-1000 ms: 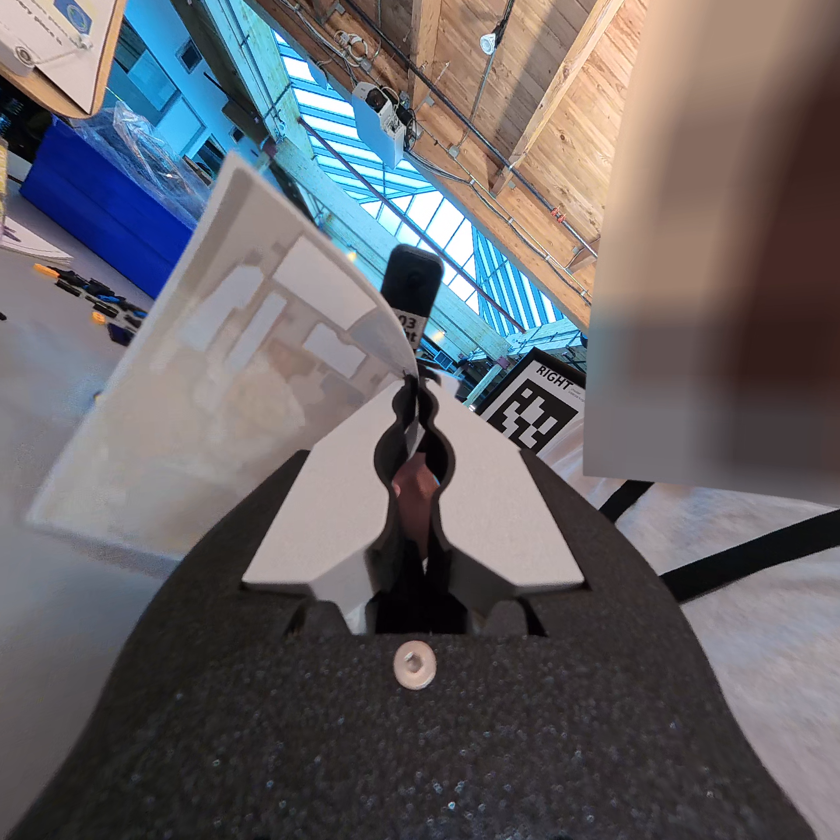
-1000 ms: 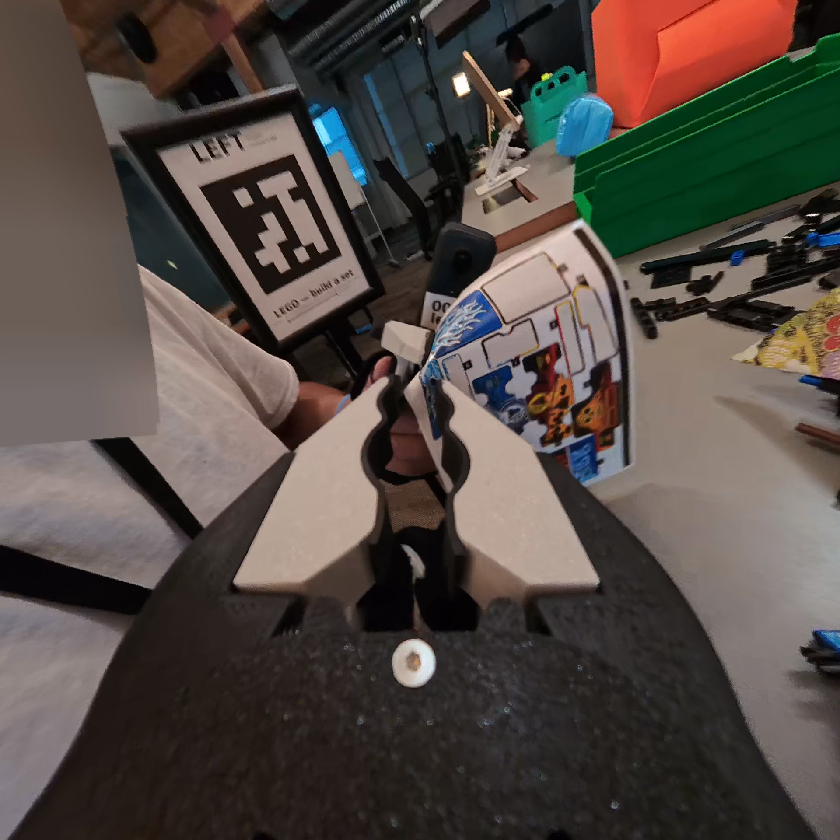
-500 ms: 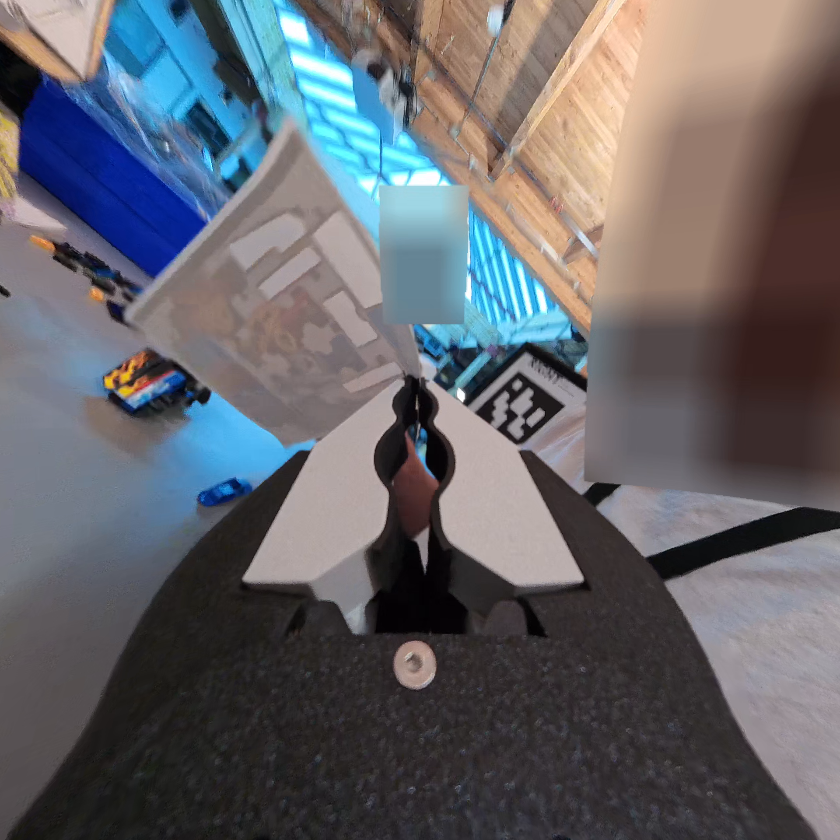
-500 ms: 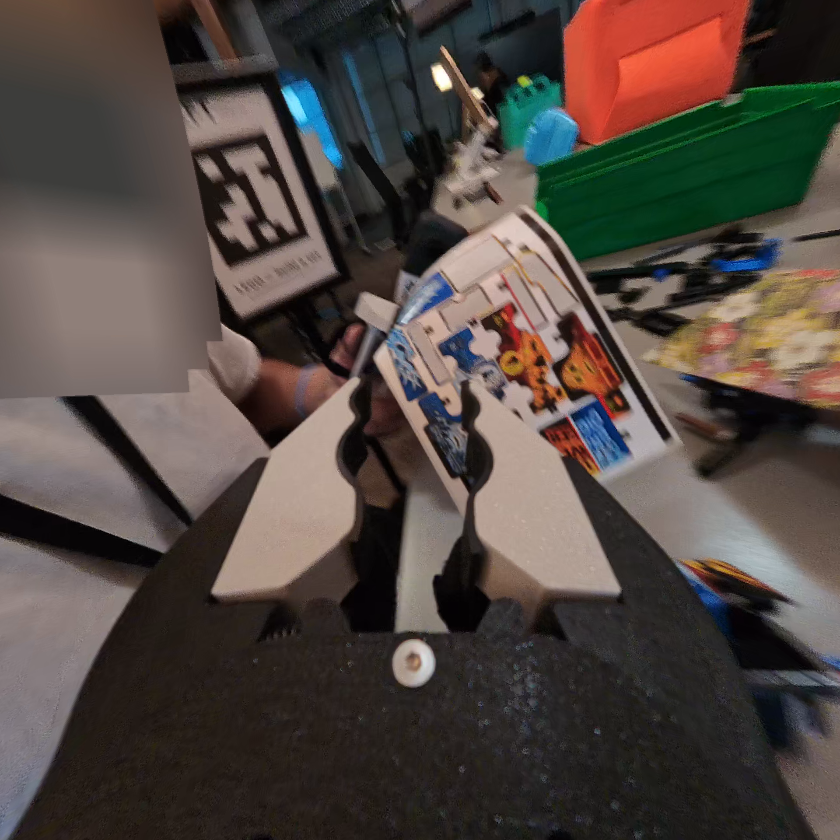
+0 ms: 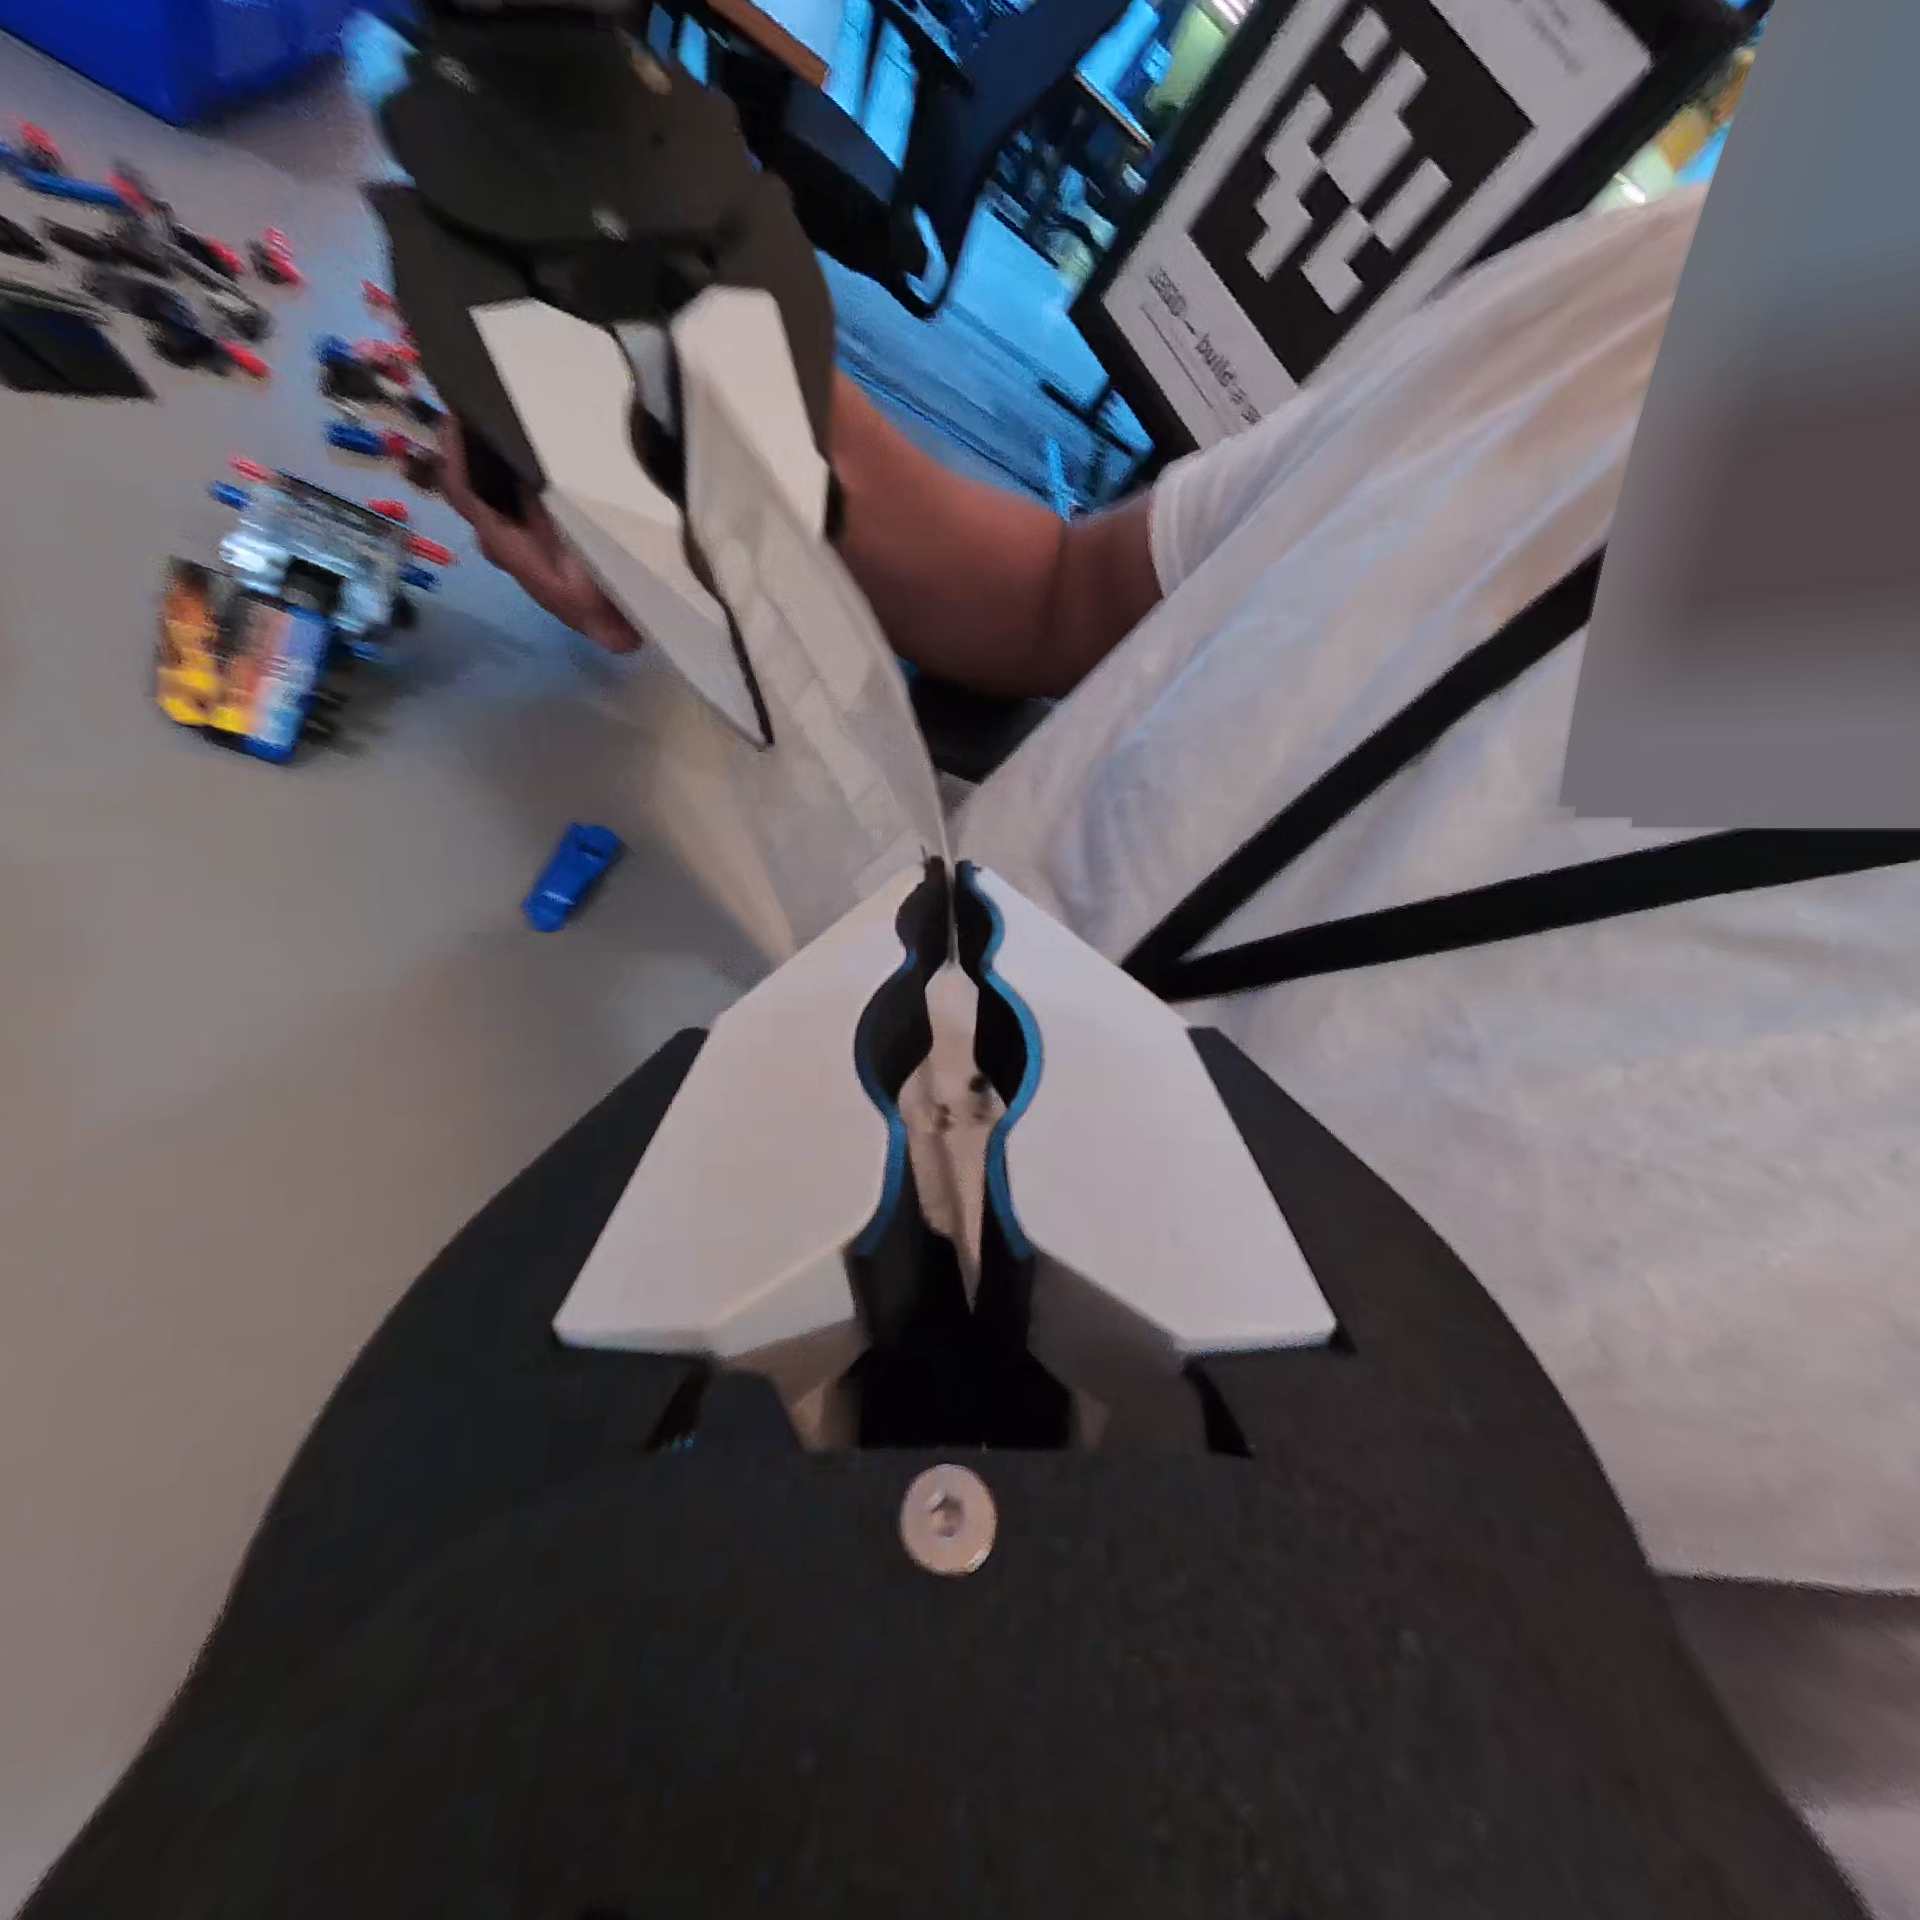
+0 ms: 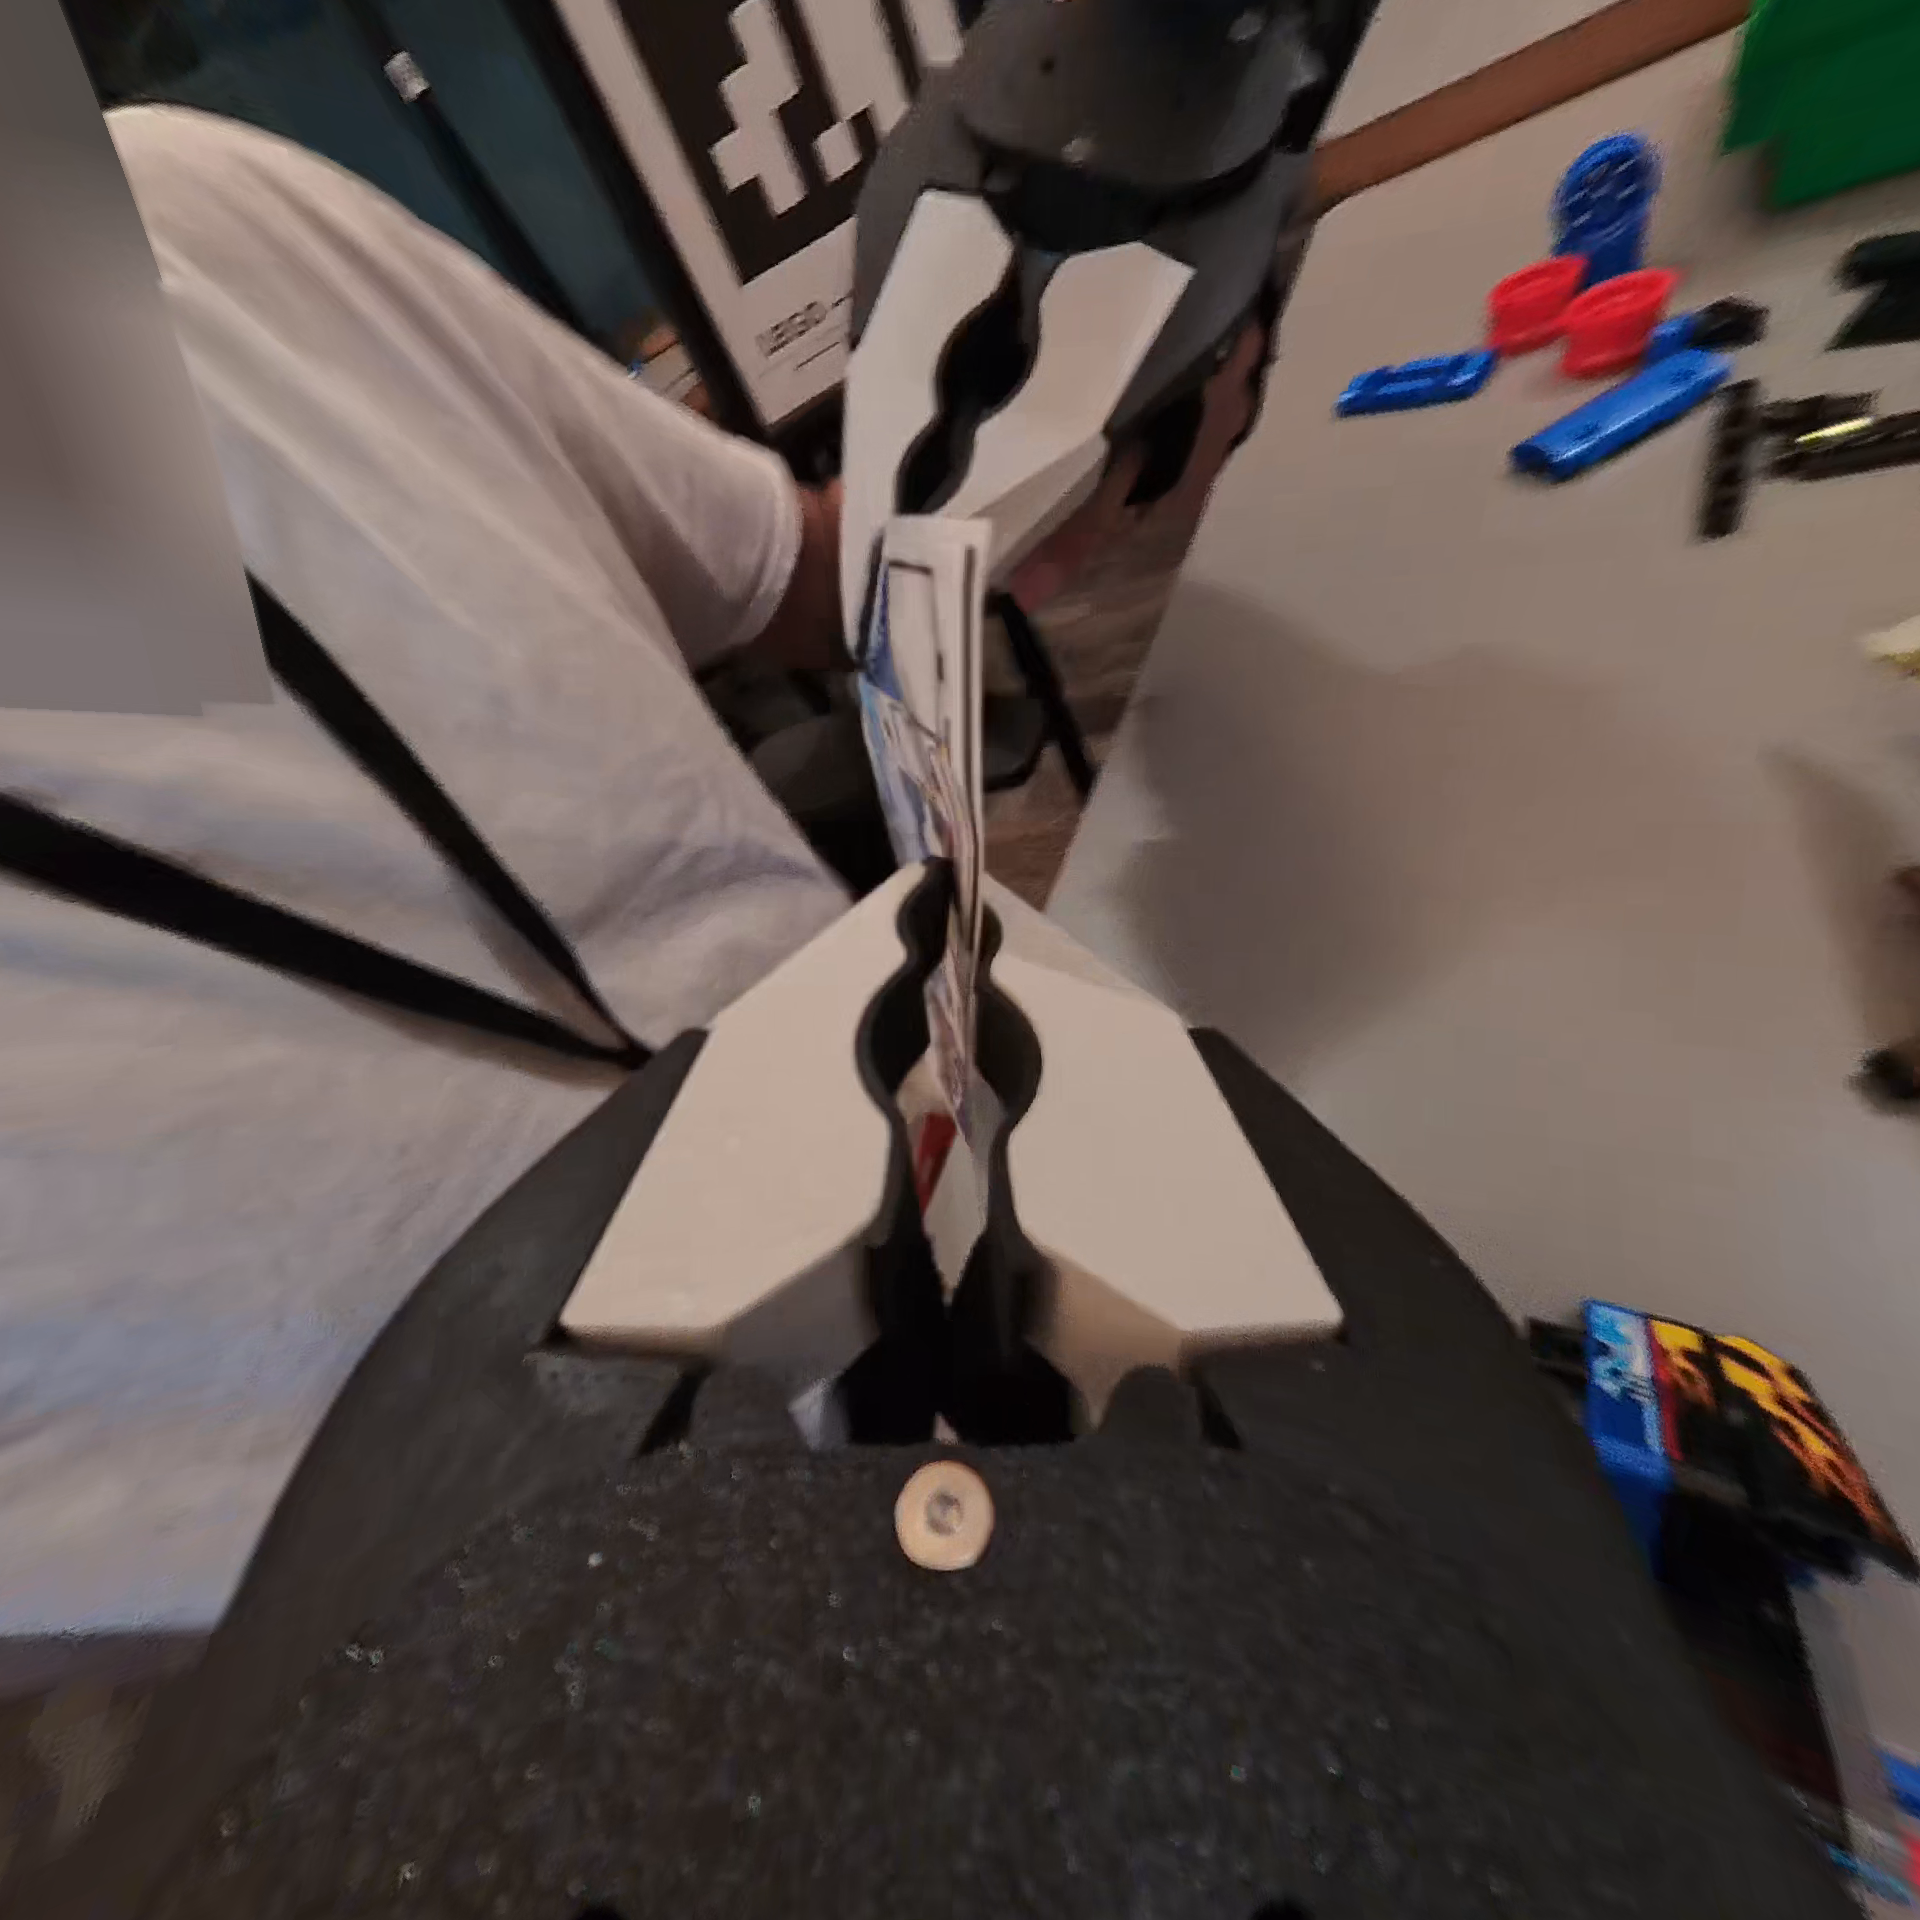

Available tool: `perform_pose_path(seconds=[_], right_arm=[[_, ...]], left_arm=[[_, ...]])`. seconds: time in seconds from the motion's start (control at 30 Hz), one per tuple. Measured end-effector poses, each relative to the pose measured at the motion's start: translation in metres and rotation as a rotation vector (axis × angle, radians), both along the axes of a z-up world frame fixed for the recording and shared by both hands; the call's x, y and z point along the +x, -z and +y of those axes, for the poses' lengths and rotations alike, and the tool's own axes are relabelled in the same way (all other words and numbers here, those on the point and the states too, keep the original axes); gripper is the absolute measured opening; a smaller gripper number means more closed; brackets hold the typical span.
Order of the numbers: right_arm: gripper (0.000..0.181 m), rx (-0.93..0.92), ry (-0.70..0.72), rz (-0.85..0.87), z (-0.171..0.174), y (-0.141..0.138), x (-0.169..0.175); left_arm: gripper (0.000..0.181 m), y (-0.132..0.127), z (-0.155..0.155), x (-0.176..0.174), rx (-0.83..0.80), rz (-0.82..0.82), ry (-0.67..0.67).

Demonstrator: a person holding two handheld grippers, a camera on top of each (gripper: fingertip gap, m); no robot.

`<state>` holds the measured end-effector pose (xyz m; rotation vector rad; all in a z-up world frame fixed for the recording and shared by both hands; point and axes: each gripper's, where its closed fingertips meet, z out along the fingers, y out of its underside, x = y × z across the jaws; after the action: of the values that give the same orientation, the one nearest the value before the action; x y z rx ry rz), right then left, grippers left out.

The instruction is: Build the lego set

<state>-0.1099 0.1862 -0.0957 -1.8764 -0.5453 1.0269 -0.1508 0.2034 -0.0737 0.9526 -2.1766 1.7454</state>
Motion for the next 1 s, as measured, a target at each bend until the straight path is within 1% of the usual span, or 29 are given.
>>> perform_pose_path(seconds=[0.03, 0.13, 0.2, 0.23, 0.3, 0.37, 0.47, 0.57, 0.6, 0.63, 0.67, 0.7, 0.77, 0.8, 0.83, 0.87, 0.9, 0.93, 0.97, 1.0], right_arm=[[0.000, 0.013, 0.046, 0.022, 0.004, -0.002, 0.005], [0.000, -0.004, 0.104, 0.164, 0.005, -0.012, 0.016], [0.000, -0.002, 0.123, 0.229, 0.006, -0.016, 0.020], [0.000, -0.007, 0.126, 0.251, 0.007, -0.016, 0.021], [0.000, -0.016, 0.143, 0.261, 0.010, -0.015, 0.023], [0.000, -0.012, 0.136, 0.270, 0.010, -0.017, 0.023], [0.000, -0.014, 0.139, 0.280, 0.011, -0.017, 0.023], [0.000, -0.026, 0.168, 0.298, 0.015, -0.016, 0.028], [0.000, -0.029, 0.199, 0.295, 0.019, -0.015, 0.032], [0.004, -0.023, 0.254, 0.270, 0.024, -0.013, 0.038], [0.015, 0.008, 0.331, 0.222, 0.029, -0.015, 0.049], [0.020, 0.065, 0.441, 0.153, 0.033, -0.021, 0.065], [0.029, 0.217, 0.667, -0.079, 0.029, -0.043, 0.092], [0.034, 0.267, 0.735, -0.201, 0.024, -0.055, 0.096], [0.040, 0.297, 0.760, -0.281, 0.020, -0.065, 0.089], [0.041, 0.305, 0.735, -0.312, 0.019, -0.071, 0.071], [0.041, 0.288, 0.677, -0.307, 0.020, -0.071, 0.047], [0.048, 0.250, 0.617, -0.297, 0.023, -0.064, 0.024], [0.057, 0.217, 0.581, -0.307, 0.028, -0.053, 0.008], [0.060, 0.200, 0.579, -0.341, 0.033, -0.043, 0.001]], left_arm=[[0.000, -0.003, 0.005, 0.006, -0.005, -0.023, -0.047], [0.013, -0.007, 0.017, 0.018, -0.085, -0.052, -0.140], [0.013, -0.006, 0.022, 0.023, -0.134, -0.074, -0.188], [0.009, -0.008, 0.022, 0.024, -0.174, -0.088, -0.200], [0.003, -0.009, 0.023, 0.026, -0.220, -0.100, -0.225], [0.000, -0.005, 0.023, 0.028, -0.206, -0.106, -0.243], [0.000, -0.005, 0.022, 0.026, -0.221, -0.119, -0.243], [0.000, -0.004, 0.022, 0.029, -0.239, -0.113, -0.258], [0.000, -0.004, 0.023, 0.031, -0.259, -0.102, -0.268], [0.000, -0.004, 0.025, 0.034, -0.282, -0.090, -0.287], [0.000, -0.004, 0.027, 0.036, -0.300, -0.077, -0.301], [0.000, -0.004, 0.030, 0.040, -0.310, -0.074, -0.326], [0.000, -0.007, 0.037, 0.045, -0.344, -0.070, -0.377], [0.000, -0.010, 0.040, 0.047, -0.374, -0.067, -0.395], [0.000, -0.012, 0.043, 0.050, -0.401, -0.061, -0.424], [0.000, -0.014, 0.044, 0.053, -0.425, -0.055, -0.438], [0.000, -0.016, 0.044, 0.054, -0.451, -0.054, -0.446], [0.000, -0.018, 0.043, 0.056, -0.474, -0.055, -0.449], [0.000, -0.020, 0.040, 0.056, -0.488, -0.054, -0.440], [0.000, -0.021, 0.036, 0.056, -0.499, -0.057, -0.427]])
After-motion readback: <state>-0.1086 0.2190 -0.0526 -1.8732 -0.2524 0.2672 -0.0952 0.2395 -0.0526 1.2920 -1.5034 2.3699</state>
